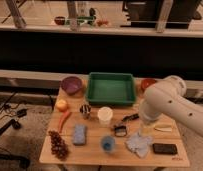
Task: Place grapes in red bowl
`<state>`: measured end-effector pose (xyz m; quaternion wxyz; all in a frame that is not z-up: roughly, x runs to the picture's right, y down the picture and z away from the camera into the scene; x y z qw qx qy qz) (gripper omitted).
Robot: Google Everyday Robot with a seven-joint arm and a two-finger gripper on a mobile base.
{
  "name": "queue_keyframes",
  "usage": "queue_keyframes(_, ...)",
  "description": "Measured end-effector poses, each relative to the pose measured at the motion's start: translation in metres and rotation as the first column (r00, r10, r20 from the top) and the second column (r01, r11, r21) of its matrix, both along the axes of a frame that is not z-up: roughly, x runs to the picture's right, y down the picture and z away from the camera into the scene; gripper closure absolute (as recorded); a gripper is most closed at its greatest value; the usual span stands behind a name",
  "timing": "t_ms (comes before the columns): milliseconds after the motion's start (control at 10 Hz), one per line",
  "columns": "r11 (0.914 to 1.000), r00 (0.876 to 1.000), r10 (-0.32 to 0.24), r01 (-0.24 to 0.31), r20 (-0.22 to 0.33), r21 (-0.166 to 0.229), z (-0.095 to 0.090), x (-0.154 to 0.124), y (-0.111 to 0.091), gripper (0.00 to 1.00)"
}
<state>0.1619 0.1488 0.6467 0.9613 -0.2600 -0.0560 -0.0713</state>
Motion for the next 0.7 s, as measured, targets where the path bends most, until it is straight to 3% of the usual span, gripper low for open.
queue_keyframes(300,0.997,0.995,-0.075,0.074,0.069,0.024,-0.007,-0.068,0.012,0.2)
queue_keyframes(600,0.988,0.977,-0.154,0.152,0.144,0.03,-0.007,-0.148,0.026,0.2)
queue_keyframes(700,0.9871,0.976,-0.16,0.157,0.149,0.03,-0.006,-0.155,0.028,0.2)
